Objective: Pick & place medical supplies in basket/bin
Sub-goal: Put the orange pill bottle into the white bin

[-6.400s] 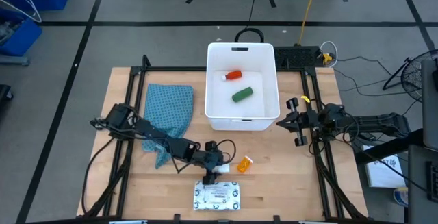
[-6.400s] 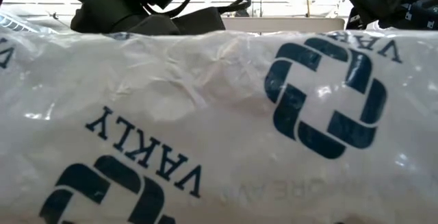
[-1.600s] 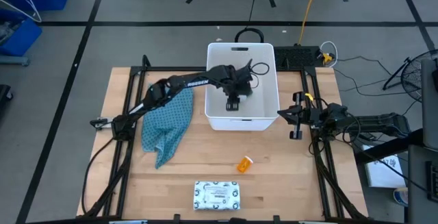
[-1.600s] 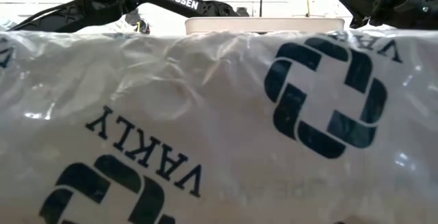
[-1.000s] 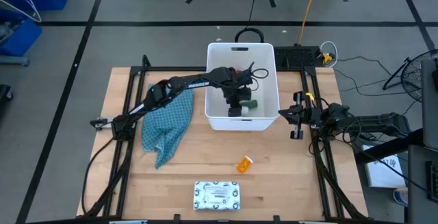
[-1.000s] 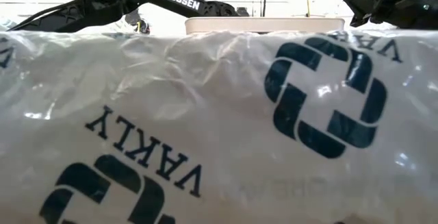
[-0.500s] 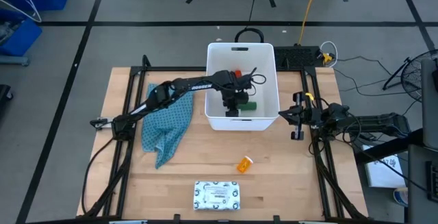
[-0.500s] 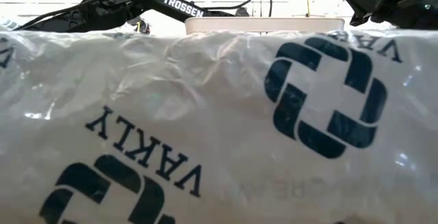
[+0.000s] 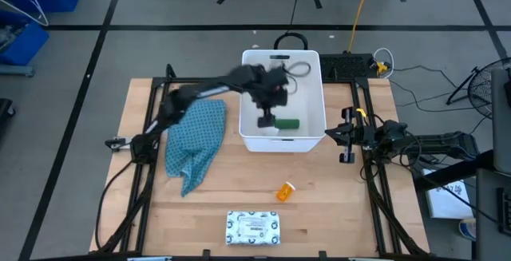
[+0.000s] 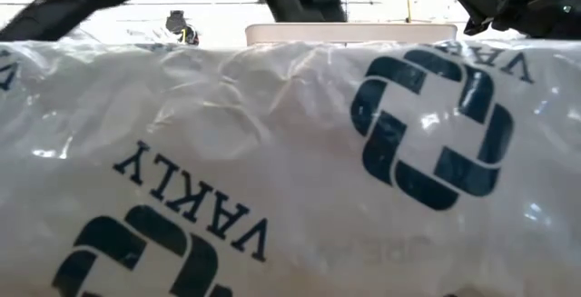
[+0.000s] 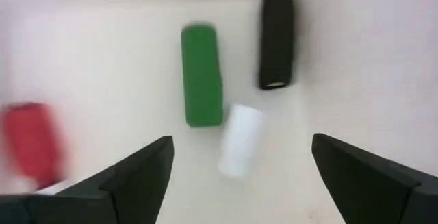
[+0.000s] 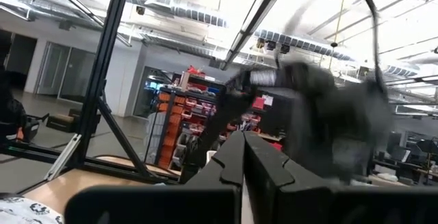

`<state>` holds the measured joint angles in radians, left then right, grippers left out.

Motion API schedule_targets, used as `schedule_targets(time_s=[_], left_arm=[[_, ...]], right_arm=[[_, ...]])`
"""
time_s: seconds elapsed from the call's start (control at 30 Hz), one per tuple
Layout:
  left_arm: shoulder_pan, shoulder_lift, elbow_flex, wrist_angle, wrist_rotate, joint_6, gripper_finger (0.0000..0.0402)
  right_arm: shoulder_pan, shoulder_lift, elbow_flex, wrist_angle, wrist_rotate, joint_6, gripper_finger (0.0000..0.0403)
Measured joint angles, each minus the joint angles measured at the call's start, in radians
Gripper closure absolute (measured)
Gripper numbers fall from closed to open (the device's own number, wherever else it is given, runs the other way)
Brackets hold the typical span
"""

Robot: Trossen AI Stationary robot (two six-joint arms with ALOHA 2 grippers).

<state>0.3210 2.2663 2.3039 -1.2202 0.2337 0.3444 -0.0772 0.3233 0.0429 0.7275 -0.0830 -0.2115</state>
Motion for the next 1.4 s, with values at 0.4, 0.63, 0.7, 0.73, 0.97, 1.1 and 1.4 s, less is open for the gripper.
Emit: schedule_targets(time_s=[0.4, 0.63, 0.7, 0.73, 0.97, 1.1, 1.4], left_arm=[[0.026, -0.663, -0.381, -0.003, 0.023, 0.089, 0.0319], [0.032, -1.164, -1.160, 0.643, 0.148, 0.040, 0.0392], [0.029, -1.283, -1.381, 0.851, 0.138, 0.002, 0.0398], [0.032, -1.340, -1.477, 0.947, 0.132, -0.020, 0.0398], [0.063, -1.663, -1.965, 1.488, 0.166, -0.260, 0.0400], [0.062, -1.750, -2.093, 1.557, 0.146, -0.317, 0.0400], [0.062, -1.992, -2.190, 1.455, 0.050, -0.288, 0.0401]], right_arm=[[0.000, 0.000, 0.000, -0.038, 0.000, -0.012, 0.0403], [0.000, 0.000, 0.000, -0.041, 0.000, -0.007, 0.0403], [0.000, 0.000, 0.000, -0.044, 0.000, -0.007, 0.0403], [0.000, 0.001, 0.000, -0.045, 0.000, -0.005, 0.0403], [0.000, 0.001, 0.000, -0.052, 0.000, -0.001, 0.0403], [0.000, 0.001, 0.000, -0.063, 0.000, -0.015, 0.0403], [0.000, 0.001, 0.000, -0.081, 0.000, 0.016, 0.0403]])
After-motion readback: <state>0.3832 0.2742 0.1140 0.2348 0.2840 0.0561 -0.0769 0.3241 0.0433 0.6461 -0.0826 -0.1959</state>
